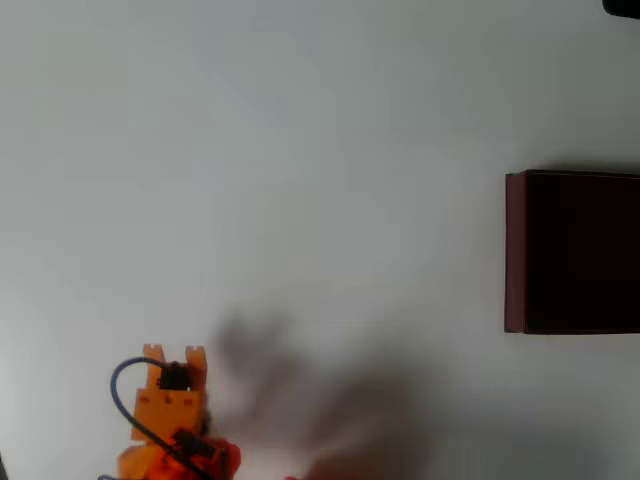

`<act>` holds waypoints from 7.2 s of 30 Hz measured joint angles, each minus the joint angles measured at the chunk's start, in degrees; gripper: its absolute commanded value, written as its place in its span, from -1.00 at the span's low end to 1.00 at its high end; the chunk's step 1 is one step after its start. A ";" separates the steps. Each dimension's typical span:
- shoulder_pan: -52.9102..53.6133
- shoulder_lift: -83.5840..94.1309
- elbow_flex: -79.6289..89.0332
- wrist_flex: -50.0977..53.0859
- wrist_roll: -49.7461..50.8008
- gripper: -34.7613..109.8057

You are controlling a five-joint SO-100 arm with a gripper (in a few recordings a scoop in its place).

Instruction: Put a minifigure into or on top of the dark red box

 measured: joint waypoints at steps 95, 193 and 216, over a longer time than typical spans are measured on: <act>7.03 -18.11 -7.73 -17.14 -3.52 -0.28; 101.43 -48.87 -57.39 -7.12 -118.04 -0.26; 56.16 26.63 -18.02 -3.25 -137.72 -0.52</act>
